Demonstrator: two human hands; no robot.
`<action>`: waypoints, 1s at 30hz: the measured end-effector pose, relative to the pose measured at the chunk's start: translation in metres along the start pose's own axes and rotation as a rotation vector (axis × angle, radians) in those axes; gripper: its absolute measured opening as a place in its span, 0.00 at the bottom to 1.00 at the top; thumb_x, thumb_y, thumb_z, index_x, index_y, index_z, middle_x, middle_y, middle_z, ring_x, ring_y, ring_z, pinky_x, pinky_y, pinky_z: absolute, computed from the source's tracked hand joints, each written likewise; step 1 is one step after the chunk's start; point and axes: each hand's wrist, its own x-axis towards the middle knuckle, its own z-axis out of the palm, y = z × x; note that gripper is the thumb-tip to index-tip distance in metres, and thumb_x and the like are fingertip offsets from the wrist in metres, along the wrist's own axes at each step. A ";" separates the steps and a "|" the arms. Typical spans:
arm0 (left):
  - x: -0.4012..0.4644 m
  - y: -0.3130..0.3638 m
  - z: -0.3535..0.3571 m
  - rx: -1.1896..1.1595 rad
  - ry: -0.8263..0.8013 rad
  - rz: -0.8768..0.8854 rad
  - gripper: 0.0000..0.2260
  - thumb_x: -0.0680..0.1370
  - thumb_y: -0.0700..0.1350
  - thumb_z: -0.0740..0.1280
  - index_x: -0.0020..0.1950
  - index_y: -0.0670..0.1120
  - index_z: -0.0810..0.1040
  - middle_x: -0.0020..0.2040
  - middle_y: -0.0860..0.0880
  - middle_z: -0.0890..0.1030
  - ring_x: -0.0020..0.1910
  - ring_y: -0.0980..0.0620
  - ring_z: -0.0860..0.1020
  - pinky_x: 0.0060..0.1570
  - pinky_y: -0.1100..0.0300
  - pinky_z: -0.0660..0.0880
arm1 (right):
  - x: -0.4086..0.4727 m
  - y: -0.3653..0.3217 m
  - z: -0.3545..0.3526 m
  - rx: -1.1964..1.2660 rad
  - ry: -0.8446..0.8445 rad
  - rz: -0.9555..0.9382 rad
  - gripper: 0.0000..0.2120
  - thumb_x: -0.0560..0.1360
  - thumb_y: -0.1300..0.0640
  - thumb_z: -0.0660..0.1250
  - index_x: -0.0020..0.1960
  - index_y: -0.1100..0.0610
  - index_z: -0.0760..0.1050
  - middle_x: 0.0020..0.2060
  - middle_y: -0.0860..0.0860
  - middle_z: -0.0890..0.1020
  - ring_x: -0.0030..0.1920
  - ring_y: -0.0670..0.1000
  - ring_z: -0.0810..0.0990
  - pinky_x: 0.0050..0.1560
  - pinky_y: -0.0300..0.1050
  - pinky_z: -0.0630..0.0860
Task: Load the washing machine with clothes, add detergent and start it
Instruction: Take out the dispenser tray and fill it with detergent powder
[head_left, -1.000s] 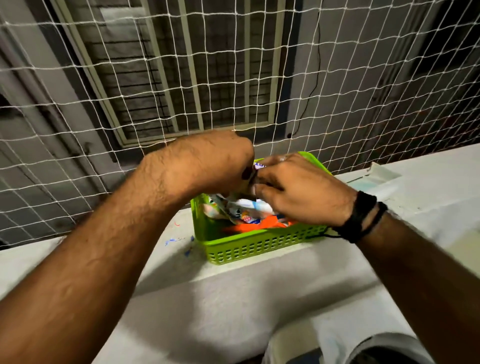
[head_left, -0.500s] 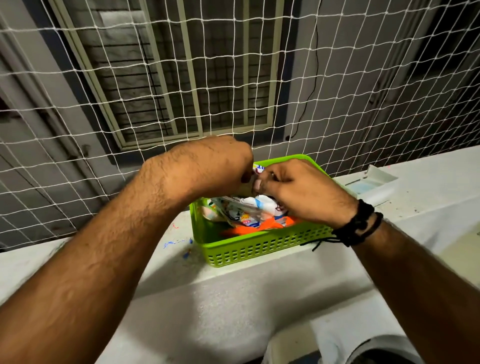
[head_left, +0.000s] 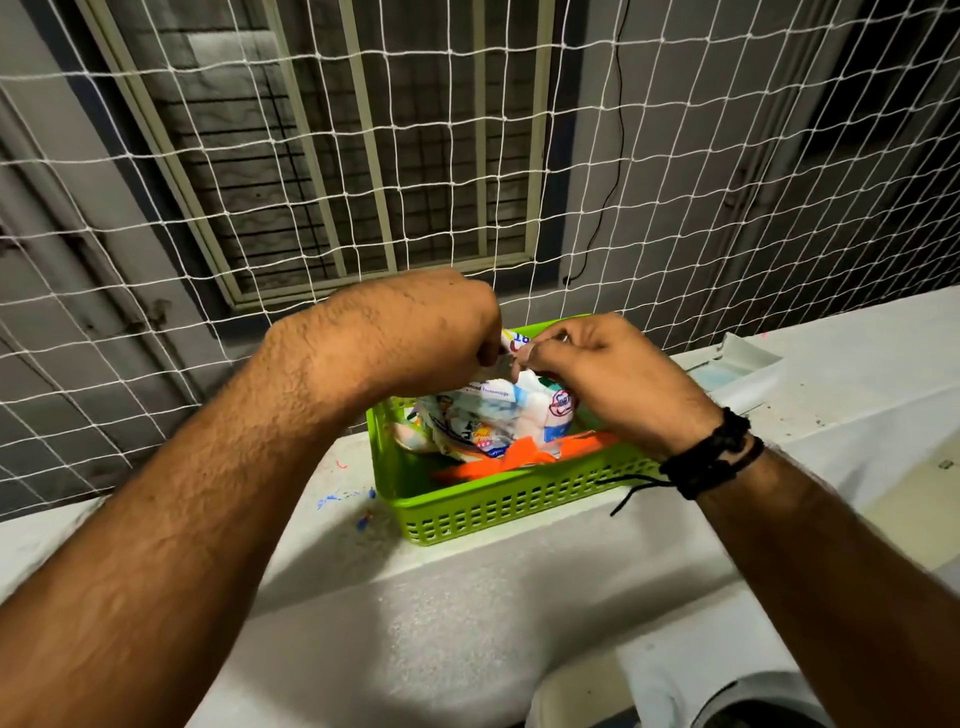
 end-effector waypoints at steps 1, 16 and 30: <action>0.000 0.000 0.000 0.001 0.008 0.001 0.12 0.79 0.46 0.65 0.60 0.55 0.81 0.53 0.53 0.82 0.46 0.53 0.74 0.44 0.61 0.68 | 0.000 0.002 -0.001 0.064 0.026 0.004 0.12 0.74 0.52 0.68 0.41 0.60 0.82 0.33 0.53 0.84 0.32 0.55 0.77 0.39 0.54 0.72; -0.006 -0.005 -0.003 0.009 0.022 0.015 0.12 0.80 0.46 0.65 0.62 0.56 0.80 0.56 0.56 0.81 0.47 0.57 0.70 0.47 0.62 0.68 | -0.016 0.000 -0.016 0.448 0.115 0.189 0.09 0.79 0.58 0.64 0.49 0.61 0.82 0.37 0.50 0.86 0.36 0.39 0.81 0.33 0.39 0.68; -0.004 0.001 -0.008 -0.059 -0.008 0.006 0.12 0.81 0.45 0.64 0.63 0.54 0.79 0.34 0.62 0.70 0.43 0.59 0.75 0.49 0.62 0.73 | -0.025 -0.003 -0.038 0.465 0.172 0.178 0.10 0.79 0.55 0.64 0.50 0.61 0.81 0.39 0.56 0.87 0.45 0.47 0.80 0.39 0.41 0.68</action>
